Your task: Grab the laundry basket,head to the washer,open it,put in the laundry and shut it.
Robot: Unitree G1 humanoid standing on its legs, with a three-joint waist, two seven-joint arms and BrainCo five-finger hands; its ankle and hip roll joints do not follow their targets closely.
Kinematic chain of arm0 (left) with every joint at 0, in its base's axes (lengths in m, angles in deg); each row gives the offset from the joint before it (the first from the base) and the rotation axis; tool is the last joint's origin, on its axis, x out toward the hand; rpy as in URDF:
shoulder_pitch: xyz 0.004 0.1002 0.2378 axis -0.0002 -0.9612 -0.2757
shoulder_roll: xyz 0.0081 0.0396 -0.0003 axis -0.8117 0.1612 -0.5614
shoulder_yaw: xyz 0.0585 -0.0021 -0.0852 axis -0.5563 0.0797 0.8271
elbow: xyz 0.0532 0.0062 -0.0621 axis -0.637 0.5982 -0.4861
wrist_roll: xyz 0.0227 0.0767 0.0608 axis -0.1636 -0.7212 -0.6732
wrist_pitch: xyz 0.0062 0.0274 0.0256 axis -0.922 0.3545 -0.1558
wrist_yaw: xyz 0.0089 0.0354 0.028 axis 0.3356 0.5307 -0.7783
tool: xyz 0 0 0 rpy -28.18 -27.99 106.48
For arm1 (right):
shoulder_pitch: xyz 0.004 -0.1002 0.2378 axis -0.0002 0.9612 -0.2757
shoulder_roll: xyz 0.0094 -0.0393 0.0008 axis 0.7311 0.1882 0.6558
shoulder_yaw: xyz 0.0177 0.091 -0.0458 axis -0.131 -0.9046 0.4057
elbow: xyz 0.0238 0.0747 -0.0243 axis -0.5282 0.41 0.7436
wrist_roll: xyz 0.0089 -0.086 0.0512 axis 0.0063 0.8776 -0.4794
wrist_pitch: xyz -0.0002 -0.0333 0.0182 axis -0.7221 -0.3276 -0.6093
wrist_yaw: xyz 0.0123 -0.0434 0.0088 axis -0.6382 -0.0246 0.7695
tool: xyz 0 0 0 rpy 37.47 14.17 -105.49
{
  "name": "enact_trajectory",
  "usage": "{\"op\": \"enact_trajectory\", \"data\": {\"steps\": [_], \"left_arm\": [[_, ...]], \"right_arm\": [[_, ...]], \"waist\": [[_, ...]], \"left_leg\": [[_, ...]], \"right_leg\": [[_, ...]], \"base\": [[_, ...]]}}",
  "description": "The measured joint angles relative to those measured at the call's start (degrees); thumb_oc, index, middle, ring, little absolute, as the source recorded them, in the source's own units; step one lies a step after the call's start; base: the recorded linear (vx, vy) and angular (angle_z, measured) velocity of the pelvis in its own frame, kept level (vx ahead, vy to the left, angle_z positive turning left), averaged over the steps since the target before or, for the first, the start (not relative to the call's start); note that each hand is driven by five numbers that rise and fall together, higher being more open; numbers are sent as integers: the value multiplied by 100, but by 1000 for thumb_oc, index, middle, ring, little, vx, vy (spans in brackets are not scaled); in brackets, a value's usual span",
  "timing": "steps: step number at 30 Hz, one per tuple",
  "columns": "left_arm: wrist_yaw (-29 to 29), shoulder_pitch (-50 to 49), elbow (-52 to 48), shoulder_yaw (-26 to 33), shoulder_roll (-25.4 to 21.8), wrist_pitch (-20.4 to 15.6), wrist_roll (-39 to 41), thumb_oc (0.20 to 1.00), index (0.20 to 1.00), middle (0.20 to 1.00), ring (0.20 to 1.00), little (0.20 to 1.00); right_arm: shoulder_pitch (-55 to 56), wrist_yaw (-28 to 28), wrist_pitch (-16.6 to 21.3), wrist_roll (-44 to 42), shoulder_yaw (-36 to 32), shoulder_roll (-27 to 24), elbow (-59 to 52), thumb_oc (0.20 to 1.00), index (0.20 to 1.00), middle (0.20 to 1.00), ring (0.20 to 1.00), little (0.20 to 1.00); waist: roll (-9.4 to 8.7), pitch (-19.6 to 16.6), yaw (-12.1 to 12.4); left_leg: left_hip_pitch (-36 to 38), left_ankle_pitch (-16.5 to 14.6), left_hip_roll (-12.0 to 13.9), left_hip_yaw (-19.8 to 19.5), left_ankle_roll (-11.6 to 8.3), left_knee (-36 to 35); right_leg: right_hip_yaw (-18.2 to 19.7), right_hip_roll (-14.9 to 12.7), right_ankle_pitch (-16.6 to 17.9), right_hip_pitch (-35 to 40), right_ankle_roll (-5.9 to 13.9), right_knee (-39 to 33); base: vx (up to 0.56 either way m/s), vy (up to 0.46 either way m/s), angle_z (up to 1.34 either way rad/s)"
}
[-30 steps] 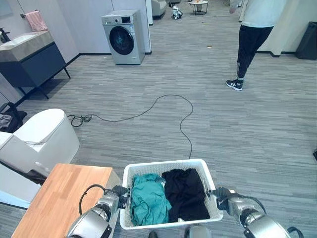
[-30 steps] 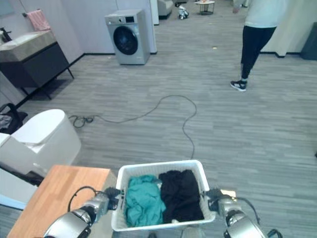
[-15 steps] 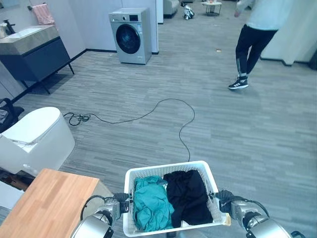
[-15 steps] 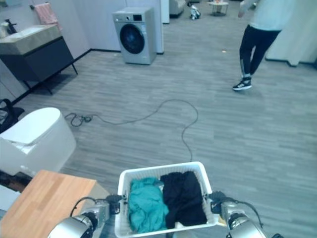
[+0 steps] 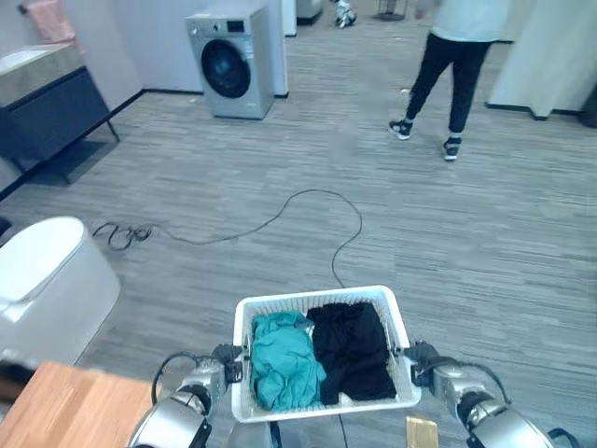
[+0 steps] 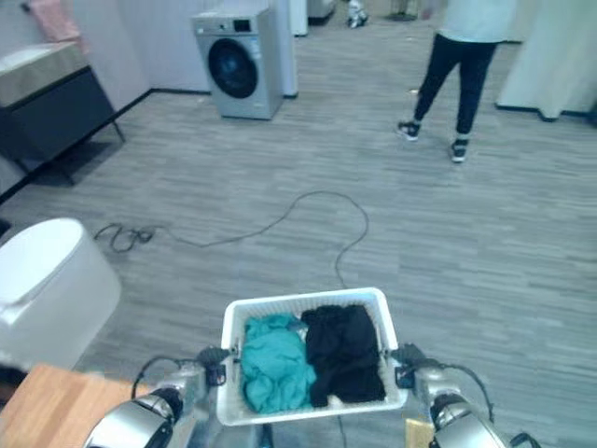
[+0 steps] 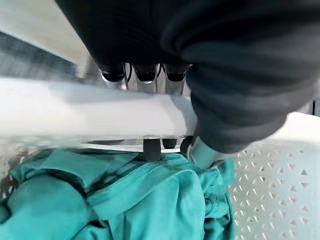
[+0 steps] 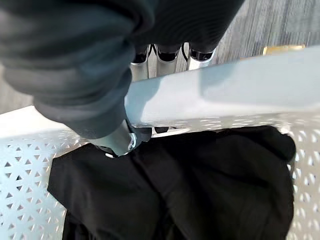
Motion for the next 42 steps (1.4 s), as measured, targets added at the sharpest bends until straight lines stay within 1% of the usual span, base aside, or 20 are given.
{"op": "enact_trajectory", "data": {"steps": [4, 6, 8, 10, 12, 14, 17, 19, 23, 25, 27, 28, 29, 30, 34, 35, 38, 39, 40, 42], "left_arm": [[-10, 59, 356, -79, -27, 49, -6, 200, 200, 200, 200, 200], [-5, -5, 424, -189, -108, 161, -22, 200, 200, 200, 200, 200], [-9, -9, 432, -299, -136, 192, -22, 200, 200, 200, 200, 200], [-34, 131, 415, -487, -48, 304, -28, 200, 200, 200, 200, 200], [-25, 175, 365, -470, 44, 274, -32, 200, 200, 200, 200, 200], [-33, 427, 337, -470, -30, 270, -41, 200, 200, 200, 200, 200], [-21, 581, 330, -448, -126, 222, -87, 200, 200, 200, 200, 200], [13, 589, 299, -405, -136, 198, -156, 200, 200, 200, 200, 200], [42, 548, 417, -305, -27, 142, -259, 200, 200, 200, 200, 200], [40, 453, 433, -310, 113, 140, -268, 200, 200, 200, 200, 200], [40, 332, 445, -268, 208, 176, -308, 200, 200, 200, 200, 200], [40, 280, 441, -210, 221, 186, -309, 200, 200, 200, 200, 200], [49, 146, 458, -114, 228, 207, -316, 200, 200, 200, 200, 200], [50, 96, 541, -86, 238, 246, -318, 200, 200, 200, 200, 200], [127, 23, 535, 8, 50, 281, -303, 200, 200, 200, 200, 200], [126, 222, 430, -94, -37, 199, -311, 200, 200, 200, 200, 200], [140, 223, 246, -92, -140, 205, -340, 200, 200, 200, 200, 200], [142, 237, 246, -85, -117, 207, -356, 200, 200, 200, 200, 200], [158, 180, 226, -139, -83, 147, -379, 200, 200, 200, 200, 200], [137, 212, 219, -99, -10, 135, -389, 200, 200, 200, 200, 200]], "right_arm": [[144, -9, -117, 11, 160, 133, 184, 200, 200, 200, 200, 200], [321, -4, -173, 11, 27, 355, 334, 200, 200, 200, 200, 200], [377, -5, -205, 12, 25, 403, 340, 200, 200, 200, 200, 200], [325, -12, -264, 55, -340, 275, 322, 200, 200, 200, 200, 200], [318, -7, -151, 34, -335, 158, 270, 200, 200, 200, 200, 200], [209, 11, -139, 33, -337, 156, 103, 200, 200, 200, 200, 200], [88, 12, -105, 8, -337, 166, -4, 200, 200, 200, 200, 200], [94, 19, -101, 3, -340, 143, -21, 200, 200, 200, 200, 200], [116, 29, -126, 27, -462, 71, 15, 200, 200, 200, 200, 200], [167, 35, -204, 70, -485, -34, 76, 200, 200, 200, 200, 200], [201, 52, -314, 121, -487, -95, 146, 200, 200, 200, 200, 200], [250, 76, -342, 139, -490, -95, 142, 200, 200, 200, 200, 200], [320, 122, -366, 173, -443, -76, 165, 200, 200, 200, 200, 200], [323, 123, -358, 175, -371, -21, 214, 200, 200, 200, 200, 200], [319, 138, -390, 179, -44, 99, 257, 200, 200, 200, 200, 200], [222, 129, -413, 173, -110, 213, 403, 200, 200, 200, 200, 200], [173, 134, -309, 173, -56, 133, 222, 200, 200, 200, 200, 200], [173, 133, -296, 173, -53, 117, 225, 200, 200, 200, 200, 200], [262, 144, -312, 176, 19, 84, 229, 200, 200, 200, 200, 200], [192, 137, -312, 178, 14, 12, 257, 200, 200, 200, 200, 200]], "waist": [[-26, -185, 47], [-258, -333, 61], [-493, -498, 53], [-267, -295, 35], [186, -162, 35], [280, -53, 11], [100, 22, -52], [-178, -1, -296], [-329, -99, -537], [-100, -186, -587], [114, -302, -589], [86, -296, -643], [-31, -293, -685], [-82, -323, -642], [-403, -282, -405], [-661, -177, -308], [-532, -219, -265], [-465, -171, -269], [-314, -294, -218], [-121, -169, -162]], "left_leg": [[485, 217, -176, 7, 485, 98], [910, 111, -274, 138, 537, 186], [1040, -226, -618, 100, 781, 321], [1542, -612, -904, -37, 1185, 262], [1908, -478, -801, -25, 994, 78], [2109, -802, -868, -235, 1105, 19], [2486, -1093, -999, -488, 845, -14], [2624, -1416, -1090, -842, 856, 173], [3099, -1903, -1017, -1109, 497, 315], [3444, -2099, -710, -1055, 141, 648], [3382, -2000, -454, -947, -76, 1232], [3100, -1921, -411, -944, -233, 1995], [2444, -1397, -330, -862, -988, 3686], [2005, -1266, -225, -804, -1097, 4458], [685, -1316, 80, -516, -753, 5240], [328, -1555, 184, 110, -265, 4440], [36, -1095, 30, 309, -283, 2132], [-30, -850, 36, 315, -266, 2202], [-110, -588, -82, -109, -422, 1189], [-46, -232, -62, -324, -394, 61]], "right_leg": [[105, -68, -348, 172, 486, 389], [-207, -274, -661, -723, 895, 2917], [-244, -740, -747, -1267, 1105, 3937], [-871, -1441, -106, -2106, 1306, 5845], [-1120, -1299, -480, -2377, 1184, 5110], [-1281, -1134, -503, -2864, 1073, 3887], [-1360, -818, 62, -3285, 938, 1834], [-671, -732, 578, -3254, 1039, 450], [-560, -892, 929, -3084, 882, 633], [-786, -669, 1682, -2792, 439, 851], [-907, -472, 1314, -2540, 280, 1005], [-992, -477, 1182, -2327, 232, 963], [-1085, -482, 1158, -1907, 32, 760], [-1095, -446, 1069, -1748, -63, 704], [-924, -326, 698, -1284, -334, 534], [-853, -417, 744, -1056, -221, 221], [-858, -300, 801, -741, -219, -91], [-867, -237, 777, -633, -228, -96], [-755, -153, 482, -483, 5, -250], [-682, -1, 560, -325, -106, -351]], "base": [[478, 275, -60], [311, 239, -32], [509, 448, -2], [391, 286, 18], [391, 189, 14], [360, 82, 26], [546, 3, 51], [441, -27, 100], [544, -108, 67], [555, -173, 31], [449, -195, 14], [402, -229, 40], [406, -237, 27], [273, -162, 13], [435, -103, -21], [332, 48, 5], [321, 88, -32], [585, 172, -26], [429, 122, -24], [374, 117, -23]]}}
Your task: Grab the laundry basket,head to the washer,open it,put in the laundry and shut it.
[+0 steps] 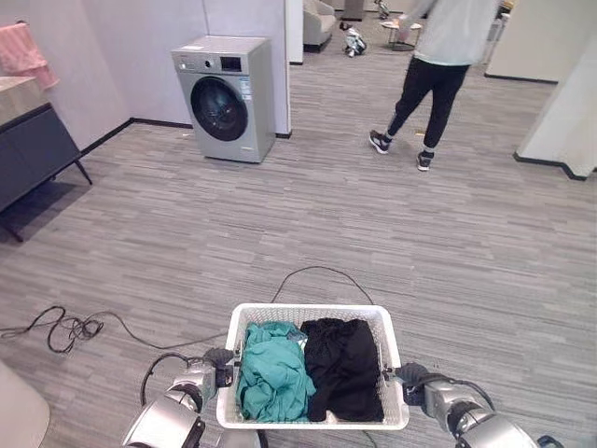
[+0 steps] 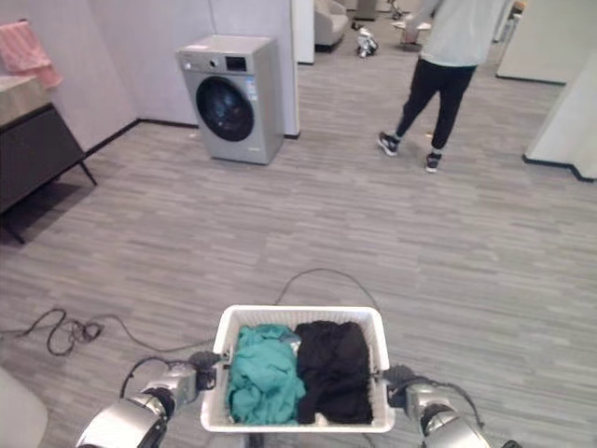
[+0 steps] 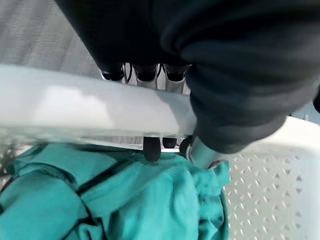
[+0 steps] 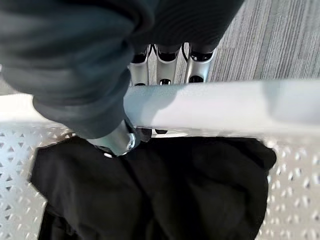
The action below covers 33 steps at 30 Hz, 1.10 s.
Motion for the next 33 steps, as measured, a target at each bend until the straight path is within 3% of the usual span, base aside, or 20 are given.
{"op": "enact_trajectory", "data": {"steps": [2, 4, 5, 6, 8, 10, 11, 13, 14, 16, 17, 18, 20, 21, 23, 27, 28, 29, 32, 33], "left_arm": [[2, 11, -7, 7, 0, -102, 0, 200, 200, 200, 200, 200], [0, 19, 57, -7, -2, -99, -23, 200, 200, 200, 200, 200], [3, -152, 121, -34, 82, -20, -25, 200, 200, 200, 200, 200], [0, -123, 223, -109, 61, -20, -26, 200, 200, 200, 200, 200], [-9, -182, 162, -218, 0, -6, -24, 200, 200, 200, 200, 200], [-2, -176, 192, -229, -62, 42, -28, 200, 200, 200, 200, 200], [-19, -156, 189, -231, -55, 65, -27, 200, 200, 200, 200, 200], [-20, -111, 172, -202, 37, 62, -23, 200, 200, 200, 200, 200], [-24, -83, 135, -208, -14, 26, -23, 200, 200, 200, 200, 200], [1, -32, 175, -132, -146, 53, -22, 200, 200, 200, 200, 200], [4, 78, 171, -162, -175, 64, -25, 200, 200, 200, 200, 200], [12, 179, 160, -179, -173, 59, -25, 200, 200, 200, 200, 200], [14, 291, 88, -135, -275, 24, -28, 200, 200, 200, 200, 200], [23, 293, 49, -210, -222, -4, -31, 200, 200, 200, 200, 200], [23, 272, 100, -191, -142, 8, -33, 200, 200, 200, 200, 200], [33, 143, 176, -45, -70, -7, -38, 200, 200, 200, 200, 200], [18, 119, 216, -11, 8, -9, -39, 200, 200, 200, 200, 200], [-1, 84, 276, 9, 22, 3, -39, 200, 200, 200, 200, 200], [-4, -8, 277, 5, 189, 69, -40, 200, 200, 200, 200, 200], [-9, -8, 219, -1, 127, 77, -38, 200, 200, 200, 200, 200]], "right_arm": [[-3, 1, 4, 0, 1, 27, 82, 200, 200, 200, 200, 200], [-76, 33, 18, 11, -6, 125, 299, 200, 200, 200, 200, 200], [-5, 42, 39, 104, 10, 114, 472, 200, 200, 200, 200, 200], [102, 45, 15, 108, 9, 181, 450, 200, 200, 200, 200, 200], [229, 49, -4, 117, -40, 260, 328, 200, 200, 200, 200, 200], [395, 66, -41, 136, -107, 357, 243, 200, 200, 200, 200, 200], [391, 49, -6, 148, -146, 313, 146, 200, 200, 200, 200, 200], [314, 44, 5, 330, -122, 119, -78, 200, 200, 200, 200, 200], [259, 48, 31, 329, -145, 133, -63, 200, 200, 200, 200, 200], [159, 76, 64, 342, -138, 183, -206, 200, 200, 200, 200, 200], [58, 78, 67, 343, -119, 175, -187, 200, 200, 200, 200, 200], [-36, 90, 42, 342, -117, 169, -129, 200, 200, 200, 200, 200], [-103, 87, 59, 332, -239, 169, -210, 200, 200, 200, 200, 200], [-56, 94, 28, 323, -342, 157, -193, 200, 200, 200, 200, 200], [-49, 73, 16, 321, -381, 104, -129, 200, 200, 200, 200, 200], [39, 57, -16, 330, -415, 102, -119, 200, 200, 200, 200, 200], [55, 55, -102, 330, -324, 94, -101, 200, 200, 200, 200, 200], [91, 50, -132, 329, -264, 71, -100, 200, 200, 200, 200, 200], [163, 51, -206, 328, -179, -32, -131, 200, 200, 200, 200, 200], [158, 49, -201, 320, -75, -2, -192, 200, 200, 200, 200, 200]], "waist": [[10, 103, 88], [-82, 108, 155], [108, -89, 212], [25, -158, 176], [-12, -191, 208], [-200, -213, 145], [-225, -206, 114], [103, -70, 105], [203, -24, 276], [297, 75, 260], [321, 121, 219], [288, 127, 242], [68, 117, 143], [-109, 41, 26], [-256, -22, -89], [-136, -140, -233], [-104, -133, -240], [-46, -155, -277], [119, -234, -238], [17, -178, -229]], "left_leg": [[-31, 186, 34, 61, 51, -334], [262, 202, -43, 369, 343, 274], [676, 326, -92, 304, 728, 407], [771, 237, -177, 338, 806, 523], [975, 228, -225, 341, 946, 414], [1182, -41, -630, 269, 1176, 393], [1309, -196, -777, 230, 1395, 381], [1684, -323, -902, 137, 1477, 439], [1929, -688, -1002, 193, 1660, 545], [2168, -806, -963, 115, 1655, 398], [2282, -807, -948, 81, 1463, 268], [2328, -799, -957, 75, 1434, 186], [2385, -886, -1063, -102, 1144, 184], [2548, -1068, -1100, -342, 970, 175], [2838, -1407, -1135, -592, 994, 178], [3440, -1819, -946, -710, 723, 263], [3565, -1912, -867, -682, 557, 604], [3471, -1958, -799, -668, 355, 1170], [2736, -1366, -446, -468, -481, 3300], [1915, -839, -147, -446, -788, 4942]], "right_leg": [[119, -13, -198, 230, 156, -3], [351, -233, -560, 774, 228, 36], [508, -238, -877, 816, 515, 657], [459, -385, -1055, 738, 758, 1086], [293, -528, -1333, -125, 920, 2902], [146, -1018, -1081, -950, 1337, 4883], [215, -1216, -1023, -1185, 1364, 5503], [121, -1399, -954, -1443, 1331, 6012], [-4, -1489, -880, -1891, 1312, 6224], [-142, -1142, -1254, -2272, 1139, 5455], [-690, -1150, -1265, -2364, 917, 4465], [-912, -1051, -1102, -2503, 756, 3399], [-537, -793, -670, -2909, 908, 2404], [-300, -719, -161, -2963, 883, 1536], [-207, -805, 432, -2843, 927, 460], [-552, -823, 596, -2492, 874, 876], [-412, -758, 1093, -2230, 625, 858], [-387, -704, 1216, -2045, 313, 880], [-559, -488, 796, -1446, 29, 788], [-678, -357, 497, -1107, -168, 698]], "base": [[459, 190, -27], [790, 391, -71], [454, 263, -70], [662, 395, -65], [334, 247, -17], [296, 274, 20], [272, 259, 30], [458, 299, 33], [663, 280, 7], [502, 122, -4], [363, 1, 11], [217, -4, 32], [464, -26, 61], [565, -41, 68], [625, -80, 59], [484, -99, 23], [309, -84, 37], [289, -95, 27], [442, -215, 31], [430, -252, 52]]}}
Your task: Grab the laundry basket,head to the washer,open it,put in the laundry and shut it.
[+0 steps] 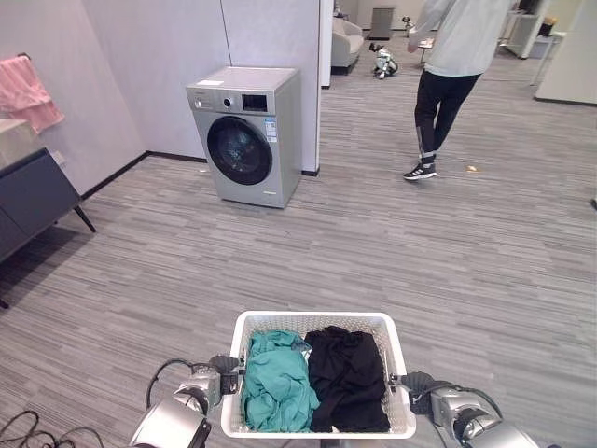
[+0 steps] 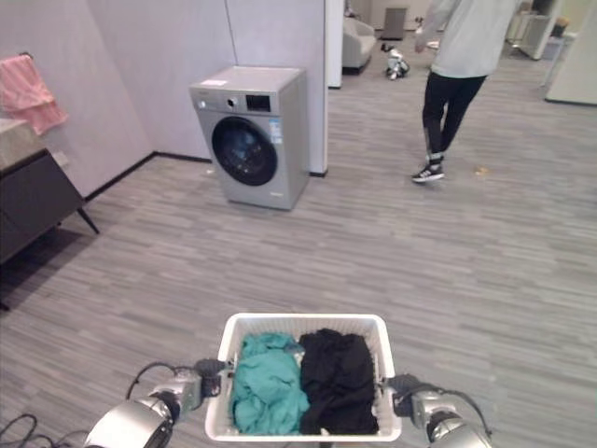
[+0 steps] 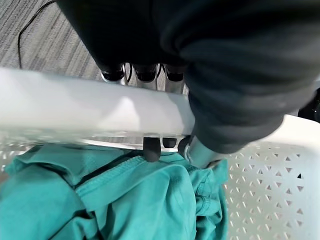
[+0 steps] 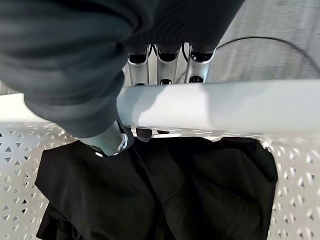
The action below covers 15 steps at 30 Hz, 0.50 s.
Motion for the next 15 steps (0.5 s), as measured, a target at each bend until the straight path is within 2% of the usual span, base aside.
{"op": "enact_trajectory", "data": {"steps": [1, 2, 3, 4, 5, 6, 7, 8, 9, 10, 11, 12, 13, 15], "left_arm": [[-1, 59, -40, -21, -110, 4, 14, 200, 200, 200, 200, 200], [-7, 55, -55, -41, -141, 10, 14, 200, 200, 200, 200, 200], [-18, -34, -61, -23, -217, 37, 26, 200, 200, 200, 200, 200], [-14, -28, -71, -17, -183, 100, 51, 200, 200, 200, 200, 200], [-29, 2, -172, -35, -148, 89, 100, 200, 200, 200, 200, 200], [-32, 12, -209, -57, -140, 92, 99, 200, 200, 200, 200, 200], [-44, 21, -226, -114, -131, 88, 98, 200, 200, 200, 200, 200], [-44, 29, -231, -120, -110, 76, 102, 200, 200, 200, 200, 200], [-45, 51, -265, -94, -109, 33, 110, 200, 200, 200, 200, 200], [-51, 34, -269, -34, -136, -38, 118, 200, 200, 200, 200, 200], [-48, 63, -217, -79, -166, -83, 119, 200, 200, 200, 200, 200], [-47, 73, -200, -90, -151, -86, 124, 200, 200, 200, 200, 200], [-52, 84, -227, -93, -131, -122, 124, 200, 200, 200, 200, 200], [-48, 106, -162, -118, -125, -102, 123, 200, 200, 200, 200, 200]], "right_arm": [[-29, -10, 12, -36, 22, 18, 35, 200, 200, 200, 200, 200], [-108, -40, 4, -59, 64, 109, 106, 200, 200, 200, 200, 200], [-169, -75, 10, -80, 129, 159, 98, 200, 200, 200, 200, 200], [-165, -77, 18, -96, 131, 127, 84, 200, 200, 200, 200, 200], [-151, -87, 18, -112, 128, 98, 136, 200, 200, 200, 200, 200], [-141, -87, 18, -118, 121, 82, 137, 200, 200, 200, 200, 200], [-115, -81, 23, -136, 115, 67, 134, 200, 200, 200, 200, 200], [-121, -83, 25, -199, 111, 38, 138, 200, 200, 200, 200, 200], [-149, -81, 26, -225, 101, -28, 131, 200, 200, 200, 200, 200], [-162, -79, 28, -226, 106, 24, 129, 200, 200, 200, 200, 200], [-155, -78, 32, -223, 108, 63, 161, 200, 200, 200, 200, 200], [-200, -70, 34, -223, 104, 62, 234, 200, 200, 200, 200, 200], [-212, -68, 54, -223, 103, 54, 277, 200, 200, 200, 200, 200], [-264, -45, 93, -222, 103, 120, 487, 200, 200, 200, 200, 200]], "waist": [[-192, 85, 46], [-384, 132, 133], [-484, 106, 135], [-519, 129, 136], [-550, 158, 128], [-549, 166, 106], [-554, 152, 97], [-500, 169, 109], [-419, 243, 138], [-351, 314, 178], [-278, 334, 177], [-179, 322, 236], [-115, 353, 315], [-77, 338, 337]], "left_leg": [[-613, -55, 324, 355, 343, 757], [-908, -254, 559, 839, 725, 803], [-1241, -321, 655, 1012, 823, 355], [-1499, -300, 651, 1095, 793, -97], [-1698, -311, 638, 1270, 823, -840], [-1780, -308, 623, 1295, 821, -1169], [-1952, -272, 506, 1308, 798, -1966], [-1903, 2, 332, 1078, 784, -3389], [-1858, 340, 267, 880, 809, -4304], [-1880, 611, 271, 696, 827, -4721], [-1887, 896, 238, 466, 736, -4970], [-1817, 951, 277, 364, 699, -5274], [-1810, 1070, 326, 378, 788, -5254], [-1705, 1162, 258, 438, 925, -5079]], "right_leg": [[-11, 34, -189, 210, -145, -93], [-14, 18, -67, 339, -105, -197], [9, -11, -78, 449, -110, -232], [-21, -12, -122, 595, -121, -340], [-103, -24, -154, 808, -86, -576], [-127, -22, -171, 858, -60, -640], [-87, -33, -380, 880, 150, -712], [-50, -3, -464, 860, 307, -706], [-20, 86, -402, 870, 239, -701], [80, 146, -452, 1007, 299, -703], [214, 183, -719, 1190, 452, -708], [321, 231, -730, 1248, 373, -704], [416, 243, -753, 1362, 290, -706], [626, 138, -942, 1627, 441, -701]], "base": [[383, -184, 31], [175, -15, -1], [260, -4, -16], [359, 81, -1], [380, 128, 14], [412, 165, 18], [217, 96, 10], [304, 128, -7], [418, 180, -30], [551, 232, -39], [513, 228, -53], [417, 198, -61], [285, 147, -65], [416, 302, -55]]}}
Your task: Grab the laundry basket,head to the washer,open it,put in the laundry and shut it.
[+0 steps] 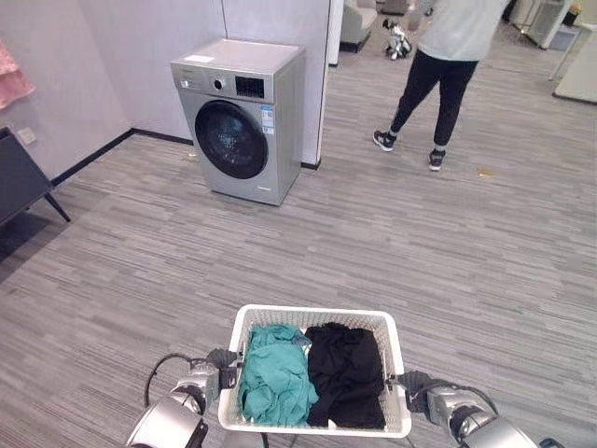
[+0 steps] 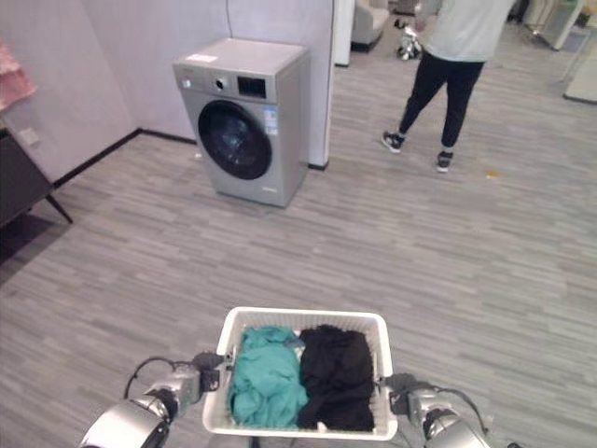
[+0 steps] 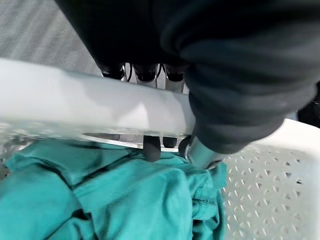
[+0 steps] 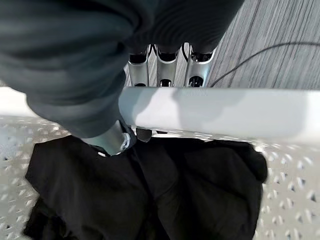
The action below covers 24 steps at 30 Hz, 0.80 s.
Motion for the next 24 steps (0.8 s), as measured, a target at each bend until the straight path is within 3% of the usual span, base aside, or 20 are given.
{"op": "enact_trajectory", "data": {"steps": [1, 2, 5, 6, 7, 9, 10, 12, 14, 15, 18, 19, 20, 22, 24], "left_arm": [[-1, -21, 2, -140, 16, 18, 1, 200, 200, 200, 200, 200], [6, -100, 49, -206, 16, 50, 1, 200, 200, 200, 200, 200], [11, -177, 45, -225, 13, 48, -1, 200, 200, 200, 200, 200], [-24, -152, -34, -401, -112, 91, -1, 200, 200, 200, 200, 200], [-30, -154, -35, -384, -118, 91, 2, 200, 200, 200, 200, 200], [-59, -72, -82, -364, -102, 73, 2, 200, 200, 200, 200, 200], [-63, 29, -62, -322, -97, 41, 2, 200, 200, 200, 200, 200], [-56, 131, -59, -331, -122, 42, 0, 200, 200, 200, 200, 200], [-72, 398, 146, -375, -148, 147, -3, 200, 200, 200, 200, 200], [-36, 357, 137, -326, -174, 131, -16, 200, 200, 200, 200, 200], [-55, 94, 2, -315, -201, 13, -12, 200, 200, 200, 200, 200], [-55, -17, -44, -315, -213, 22, -12, 200, 200, 200, 200, 200], [-54, -152, -81, -312, -211, 25, -13, 200, 200, 200, 200, 200], [-54, -286, -68, -254, -196, 56, -21, 200, 200, 200, 200, 200], [-48, -386, -70, -83, -132, 59, -73, 200, 200, 200, 200, 200]], "right_arm": [[-1, 13, -19, 10, -3, -18, 43, 200, 200, 200, 200, 200], [56, 17, -27, 15, 2, 7, 27, 200, 200, 200, 200, 200], [282, 16, -1, 15, -9, 63, -32, 200, 200, 200, 200, 200], [422, 12, -12, 30, -57, 146, -213, 200, 200, 200, 200, 200], [471, -10, 111, 11, -201, 140, -322, 200, 200, 200, 200, 200], [340, -16, 119, 129, -116, 46, -439, 200, 200, 200, 200, 200], [264, -17, 145, 129, -124, -8, -506, 200, 200, 200, 200, 200], [220, -13, 140, 126, -139, 4, -512, 200, 200, 200, 200, 200], [172, 39, 170, 114, -24, 42, -291, 200, 200, 200, 200, 200], [138, 110, 151, 118, -135, 59, -319, 200, 200, 200, 200, 200], [145, 81, 99, 135, -150, 161, -278, 200, 200, 200, 200, 200], [149, 82, 65, 145, -150, 188, -216, 200, 200, 200, 200, 200], [174, 83, 26, 191, -149, 212, -147, 200, 200, 200, 200, 200], [280, 83, 23, 235, -145, 201, -120, 200, 200, 200, 200, 200], [345, 86, 16, 243, -141, 156, -121, 200, 200, 200, 200, 200]], "waist": [[82, -26, 6], [122, -37, -9], [163, -144, -15], [-1, -158, -13], [-16, -168, -46], [-16, -113, -40], [101, -30, -77], [150, 27, -38], [102, 9, -8], [87, 23, -45], [34, -19, 123], [9, -40, 143], [-8, -54, 151], [-35, -56, 137], [-51, -78, 133]], "left_leg": [[194, -133, -46, -4, 186, 253], [487, -1, -80, -58, 410, 268], [725, 98, -144, 58, 586, 422], [938, -88, -395, 290, 747, 367], [1032, -125, -502, 317, 746, 281], [1296, -289, -726, 307, 1061, 187], [1491, -305, -750, 182, 1136, 58], [1689, -202, -787, 170, 1031, -95], [1759, -410, -909, 17, 774, -120], [1752, -408, -964, 19, 923, -83], [1965, -631, -969, 141, 860, -32], [2021, -678, -969, 161, 792, -41], [2101, -722, -963, 149, 723, -35], [2062, -796, -933, 169, 601, 183], [2087, -846, -905, 172, 525, 342]], "right_leg": [[118, -17, -69, 122, 67, 58], [244, -101, -235, 297, 191, 265], [296, -302, -770, -363, 435, 2155], [129, -734, -666, -1547, 749, 4528], [-67, -951, -709, -1856, 799, 5006], [-138, -1171, -692, -2346, 866, 5417], [-61, -944, -781, -2613, 927, 5159], [-446, -920, -824, -2599, 852, 3964], [-723, -879, -528, -2541, 702, 2245], [-481, -833, -273, -2627, 806, 2056], [-439, -773, -150, -2527, 769, 2302], [-470, -785, -120, -2313, 716, 2092], [-516, -777, 173, -1991, 668, 1617], [-602, -725, 618, -1644, 315, 1083], [-597, -674, 756, -1335, 243, 685]], "base": [[541, 433, -62], [265, 232, -70], [339, 373, -49], [249, 335, -33], [250, 295, -28], [265, 203, 11], [259, 103, 37], [240, 16, 38], [128, 14, 45], [134, 5, 45], [155, 2, -12], [97, 8, -16], [68, 8, -10], [104, 2, -1], [75, -16, 0]]}}
